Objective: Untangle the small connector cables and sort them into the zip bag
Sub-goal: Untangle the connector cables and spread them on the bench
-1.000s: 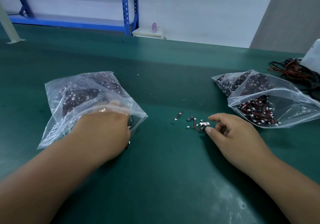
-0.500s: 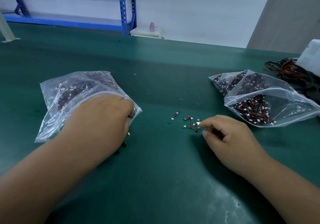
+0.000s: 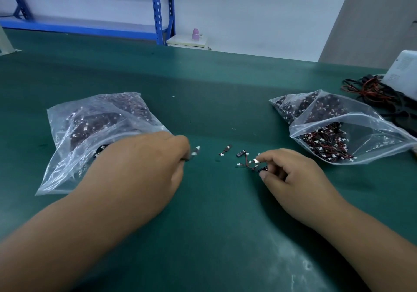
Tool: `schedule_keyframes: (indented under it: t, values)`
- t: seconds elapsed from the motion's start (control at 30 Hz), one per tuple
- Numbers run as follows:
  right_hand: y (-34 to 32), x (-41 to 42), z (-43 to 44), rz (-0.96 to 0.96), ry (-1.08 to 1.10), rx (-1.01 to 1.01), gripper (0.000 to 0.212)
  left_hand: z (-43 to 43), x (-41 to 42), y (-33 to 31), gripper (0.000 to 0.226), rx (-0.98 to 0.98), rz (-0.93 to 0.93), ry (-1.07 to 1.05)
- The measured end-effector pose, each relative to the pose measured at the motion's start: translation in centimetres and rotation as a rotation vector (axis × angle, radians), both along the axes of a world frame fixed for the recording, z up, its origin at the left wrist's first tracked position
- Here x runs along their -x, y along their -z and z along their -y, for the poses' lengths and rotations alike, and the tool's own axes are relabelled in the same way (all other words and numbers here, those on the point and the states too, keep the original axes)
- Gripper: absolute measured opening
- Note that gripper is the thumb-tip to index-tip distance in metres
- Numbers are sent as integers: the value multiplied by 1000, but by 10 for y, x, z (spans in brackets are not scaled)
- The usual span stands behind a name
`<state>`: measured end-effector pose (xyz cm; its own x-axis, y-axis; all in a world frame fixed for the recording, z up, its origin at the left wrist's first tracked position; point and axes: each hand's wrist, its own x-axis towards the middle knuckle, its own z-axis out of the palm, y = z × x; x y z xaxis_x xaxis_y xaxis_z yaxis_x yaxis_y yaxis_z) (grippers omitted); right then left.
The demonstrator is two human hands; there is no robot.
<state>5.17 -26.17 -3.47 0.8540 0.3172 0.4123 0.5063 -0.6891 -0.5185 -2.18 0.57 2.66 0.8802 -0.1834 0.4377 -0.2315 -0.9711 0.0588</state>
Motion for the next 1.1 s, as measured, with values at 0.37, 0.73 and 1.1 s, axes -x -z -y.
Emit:
schedule_keyframes:
  t: [0.37,0.73,1.1]
  values:
    - [-18,30,-13,243,-267,133,33,31,5,28,8,377,-314,382]
    - [-17,34,-19,178,-347,273,19,27,-2,34,13,352,-355,319]
    - [-17,24,-7,93,-145,-11,14,23,-4,32,9,309,-348,212]
